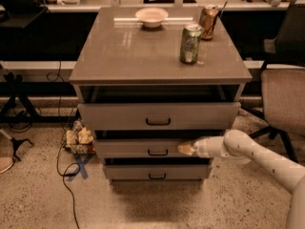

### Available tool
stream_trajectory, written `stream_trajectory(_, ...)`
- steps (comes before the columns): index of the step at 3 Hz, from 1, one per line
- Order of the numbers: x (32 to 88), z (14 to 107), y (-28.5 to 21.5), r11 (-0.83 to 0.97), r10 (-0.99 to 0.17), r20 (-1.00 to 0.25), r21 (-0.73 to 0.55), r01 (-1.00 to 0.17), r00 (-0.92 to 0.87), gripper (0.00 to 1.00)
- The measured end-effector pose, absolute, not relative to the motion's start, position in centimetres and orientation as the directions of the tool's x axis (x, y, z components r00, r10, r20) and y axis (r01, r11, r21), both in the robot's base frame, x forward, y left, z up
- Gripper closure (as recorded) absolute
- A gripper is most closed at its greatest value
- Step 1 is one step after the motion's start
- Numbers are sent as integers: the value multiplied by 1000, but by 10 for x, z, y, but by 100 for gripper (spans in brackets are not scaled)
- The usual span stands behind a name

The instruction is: Close middle drawer

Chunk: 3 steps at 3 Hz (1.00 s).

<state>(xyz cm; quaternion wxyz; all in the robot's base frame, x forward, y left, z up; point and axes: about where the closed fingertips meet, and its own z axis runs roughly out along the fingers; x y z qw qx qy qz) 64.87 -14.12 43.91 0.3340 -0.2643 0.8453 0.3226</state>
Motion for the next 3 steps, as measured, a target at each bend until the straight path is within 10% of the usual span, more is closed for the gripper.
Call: stream_trajectory(3,564,444,-201,746,-103,-713,406,-528,-694,100)
